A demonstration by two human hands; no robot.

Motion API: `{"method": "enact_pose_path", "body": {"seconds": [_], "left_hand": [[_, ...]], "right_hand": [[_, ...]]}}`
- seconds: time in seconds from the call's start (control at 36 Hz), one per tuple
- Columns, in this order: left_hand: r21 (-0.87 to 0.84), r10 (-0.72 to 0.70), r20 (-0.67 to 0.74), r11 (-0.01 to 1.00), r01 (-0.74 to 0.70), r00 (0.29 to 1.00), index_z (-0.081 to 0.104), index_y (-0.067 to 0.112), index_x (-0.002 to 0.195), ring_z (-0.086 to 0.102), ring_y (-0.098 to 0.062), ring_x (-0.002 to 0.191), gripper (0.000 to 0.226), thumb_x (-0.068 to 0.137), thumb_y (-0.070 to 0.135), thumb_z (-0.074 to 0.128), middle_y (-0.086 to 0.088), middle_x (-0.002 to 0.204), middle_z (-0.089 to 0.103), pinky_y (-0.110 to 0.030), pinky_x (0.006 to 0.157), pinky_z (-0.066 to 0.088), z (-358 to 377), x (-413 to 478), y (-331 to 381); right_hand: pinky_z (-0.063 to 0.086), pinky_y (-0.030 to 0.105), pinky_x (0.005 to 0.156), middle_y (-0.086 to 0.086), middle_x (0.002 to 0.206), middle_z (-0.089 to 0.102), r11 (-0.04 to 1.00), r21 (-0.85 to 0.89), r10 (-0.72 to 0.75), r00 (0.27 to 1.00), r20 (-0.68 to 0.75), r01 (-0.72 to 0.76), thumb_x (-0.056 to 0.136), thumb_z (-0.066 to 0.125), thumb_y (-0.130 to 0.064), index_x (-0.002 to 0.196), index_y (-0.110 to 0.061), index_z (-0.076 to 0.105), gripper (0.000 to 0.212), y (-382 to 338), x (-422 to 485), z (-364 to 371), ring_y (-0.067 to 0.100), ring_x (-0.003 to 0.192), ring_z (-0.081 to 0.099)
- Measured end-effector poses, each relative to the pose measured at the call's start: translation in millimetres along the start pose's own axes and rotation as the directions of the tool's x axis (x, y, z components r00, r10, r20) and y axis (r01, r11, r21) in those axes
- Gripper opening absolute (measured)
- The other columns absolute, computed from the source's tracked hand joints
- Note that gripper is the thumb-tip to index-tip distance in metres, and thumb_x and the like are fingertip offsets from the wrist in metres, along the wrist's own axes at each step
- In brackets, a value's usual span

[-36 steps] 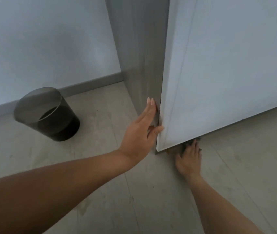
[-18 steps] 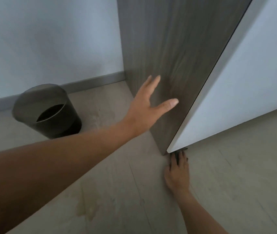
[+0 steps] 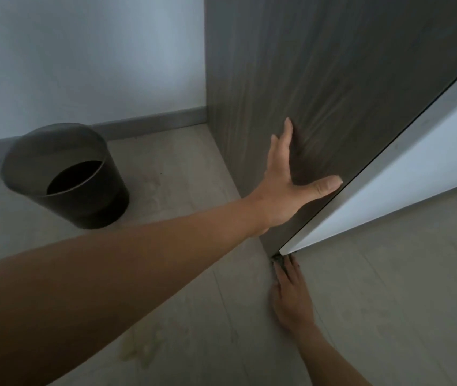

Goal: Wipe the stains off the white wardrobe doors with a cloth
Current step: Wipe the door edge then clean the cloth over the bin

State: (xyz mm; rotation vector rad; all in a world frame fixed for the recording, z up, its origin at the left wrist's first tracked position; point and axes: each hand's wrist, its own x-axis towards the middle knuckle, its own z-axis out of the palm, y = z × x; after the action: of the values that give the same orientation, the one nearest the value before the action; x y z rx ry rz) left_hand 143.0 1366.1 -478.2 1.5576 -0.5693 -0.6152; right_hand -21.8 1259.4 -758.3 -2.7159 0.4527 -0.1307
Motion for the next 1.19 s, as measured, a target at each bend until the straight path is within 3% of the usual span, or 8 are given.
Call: {"method": "enact_pose_path", "body": {"seconds": [0.14,0.31,0.47,0.58,0.67,0.78,0.97,1.19], "left_hand": [[0.033,-0.007,-0.031,0.999,0.008,1.0,-0.015,0.056,0.155,-0.018,-0.001,0.153,0.12,0.084,0.051,0.081,0.016,0.168,-0.023,-0.041,0.125,0.001,-3.6,3.0,-2.3],[0.168,-0.051,0.03,0.985,0.046,0.998,-0.023,0.048,0.156,-0.02,-0.014,0.156,0.122,0.086,0.056,0.076,0.009,0.169,-0.024,-0.052,0.128,0.001,-10.1,2.8,7.8],[0.57,-0.027,0.181,0.818,-0.083,0.983,0.023,0.021,0.164,0.015,-0.016,0.157,0.077,0.102,0.045,0.062,-0.006,0.171,0.019,-0.026,0.123,0.014,-91.1,-25.9,35.7],[0.726,0.152,-0.227,0.684,0.063,0.962,0.063,0.015,0.137,0.048,-0.019,0.139,0.043,0.099,0.035,0.068,-0.005,0.147,0.056,-0.032,0.118,0.034,-215.1,-73.6,21.9],[0.728,0.368,-0.576,0.638,0.253,0.73,0.071,0.015,0.12,0.058,-0.015,0.118,0.022,0.099,0.017,0.064,0.0,0.128,0.063,-0.029,0.101,0.045,-306.7,-127.8,-1.3],[0.478,0.229,-0.844,0.729,0.489,0.484,0.062,0.013,0.13,0.056,-0.021,0.12,0.031,0.1,0.017,0.062,-0.006,0.134,0.057,-0.036,0.103,0.046,-382.5,-168.3,-44.0],[0.076,-0.271,-0.731,0.88,0.469,0.627,0.041,0.011,0.154,0.04,-0.028,0.145,0.046,0.108,0.006,0.04,-0.013,0.157,0.042,-0.032,0.118,0.029,-405.9,-140.5,-90.2],[0.053,-0.177,-0.838,0.915,0.399,0.516,0.031,0.032,0.16,0.055,-0.023,0.124,0.084,0.087,-0.008,0.046,-0.003,0.147,0.048,-0.026,0.092,0.042,-387.1,-138.0,-100.7]], "right_hand": [[0.023,0.053,0.122,0.028,0.154,0.039,0.942,0.07,0.333,0.941,-0.062,-0.329,0.084,0.029,-0.021,0.142,0.003,0.053,0.067,-36.3,12.6,-0.3,0.044,0.147,0.028],[0.006,0.037,0.124,0.022,0.152,0.046,0.998,-0.056,0.041,0.998,0.043,-0.038,0.071,0.052,0.002,0.138,-0.002,0.058,0.068,-75.1,-18.5,24.2,0.041,0.146,0.03],[0.045,0.028,0.104,0.009,0.138,0.061,0.974,0.145,0.157,0.978,0.136,-0.176,0.082,0.053,0.009,0.132,-0.007,0.066,0.054,-104.4,11.1,-10.4,0.028,0.124,0.062],[0.048,0.038,0.064,0.02,0.091,0.068,0.175,0.78,0.564,0.711,0.421,-0.601,0.096,0.049,0.001,0.099,-0.001,0.069,0.02,-192.2,60.7,-56.2,0.029,0.069,0.062],[0.051,0.034,0.063,0.017,0.089,0.068,-0.312,0.754,0.315,0.686,0.656,-0.578,0.1,0.044,-0.004,0.099,0.0,0.066,0.022,-272.2,103.3,-85.7,0.027,0.073,0.063],[0.053,0.027,0.051,0.015,0.088,0.073,-0.102,0.83,0.046,0.831,0.555,-0.549,0.099,0.045,0.0,0.108,-0.008,0.066,0.025,-378.9,158.9,-104.4,0.023,0.067,0.07],[0.057,0.031,0.073,0.005,0.121,0.064,0.926,0.355,-0.313,0.783,0.537,0.128,0.093,0.059,-0.009,0.126,-0.019,0.063,0.035,-521.9,238.1,-51.5,0.026,0.105,0.066],[0.042,0.053,0.108,0.017,0.155,0.034,0.742,-0.298,-0.158,0.59,0.792,0.6,0.101,0.047,-0.028,0.148,-0.028,0.034,0.049,-516.5,263.4,39.0,0.042,0.132,0.044]]}}
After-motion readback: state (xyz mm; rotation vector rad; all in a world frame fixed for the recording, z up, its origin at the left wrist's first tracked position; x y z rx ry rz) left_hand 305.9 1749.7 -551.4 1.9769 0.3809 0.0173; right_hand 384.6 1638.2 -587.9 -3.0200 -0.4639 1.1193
